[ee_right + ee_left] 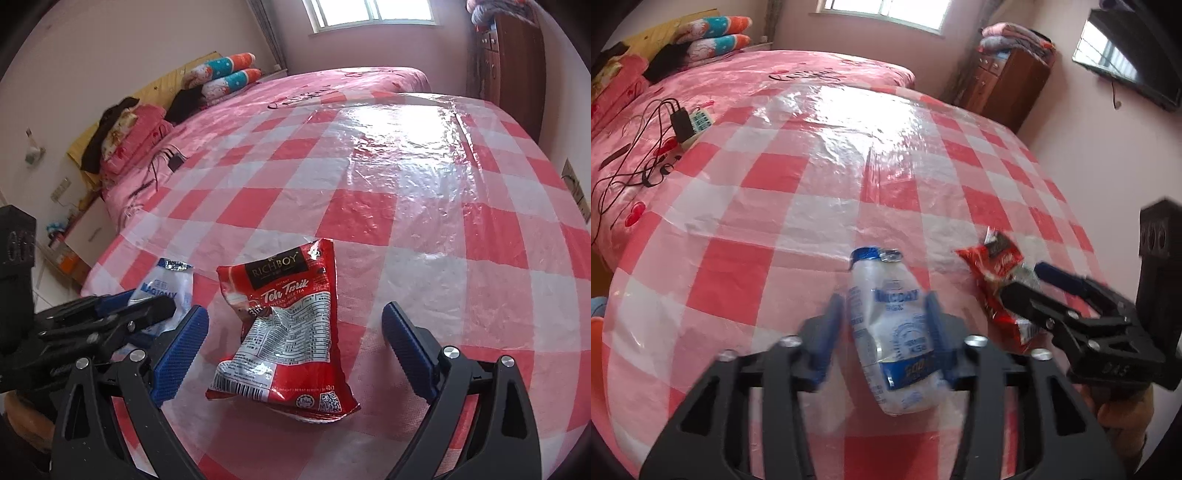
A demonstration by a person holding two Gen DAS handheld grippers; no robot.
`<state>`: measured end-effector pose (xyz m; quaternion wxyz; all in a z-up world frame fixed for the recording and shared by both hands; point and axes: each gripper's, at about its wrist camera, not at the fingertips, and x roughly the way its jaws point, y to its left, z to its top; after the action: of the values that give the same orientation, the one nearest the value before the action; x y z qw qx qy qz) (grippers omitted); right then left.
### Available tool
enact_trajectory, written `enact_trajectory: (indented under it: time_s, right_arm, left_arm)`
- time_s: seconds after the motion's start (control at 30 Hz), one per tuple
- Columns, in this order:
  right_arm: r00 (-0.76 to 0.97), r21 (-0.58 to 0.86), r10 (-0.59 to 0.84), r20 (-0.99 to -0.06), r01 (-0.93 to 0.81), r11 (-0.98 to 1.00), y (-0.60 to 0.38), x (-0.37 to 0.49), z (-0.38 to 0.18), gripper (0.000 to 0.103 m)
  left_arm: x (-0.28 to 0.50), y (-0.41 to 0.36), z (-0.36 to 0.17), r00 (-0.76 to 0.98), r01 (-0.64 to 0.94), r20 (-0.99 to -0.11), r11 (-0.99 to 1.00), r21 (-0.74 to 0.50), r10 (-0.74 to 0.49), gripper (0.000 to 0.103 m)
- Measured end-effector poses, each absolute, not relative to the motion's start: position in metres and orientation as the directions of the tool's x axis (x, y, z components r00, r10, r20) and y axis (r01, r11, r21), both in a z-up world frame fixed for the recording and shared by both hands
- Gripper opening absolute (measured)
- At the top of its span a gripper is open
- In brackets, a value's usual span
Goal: Collect trash
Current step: 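Grasp the MAGICDAY bottle with the left gripper while the right grasps the red Tea Tarik sachet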
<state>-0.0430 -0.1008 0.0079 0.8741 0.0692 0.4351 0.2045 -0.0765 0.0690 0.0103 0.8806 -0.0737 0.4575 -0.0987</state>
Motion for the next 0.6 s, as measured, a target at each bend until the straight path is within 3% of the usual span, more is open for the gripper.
enact_trajectory:
  time_s: [0.27, 0.6]
  right_arm:
    - [0.536, 0.221, 0.359, -0.764, -0.306, 0.926, -0.092, -0.043, 0.003, 0.097]
    - [0.537, 0.181, 0.327, -0.778, -0.307, 0.934, -0.087, -0.043, 0.002, 0.098]
  left_arm:
    - [-0.087, 0.062, 0.005, 0.548, 0.197, -0.803, 0.969, -0.150, -0.236, 0.078]
    - [-0.095, 0.053, 0.001, 0.592, 0.239, -0.784, 0.970, -0.053, -0.189, 0.077]
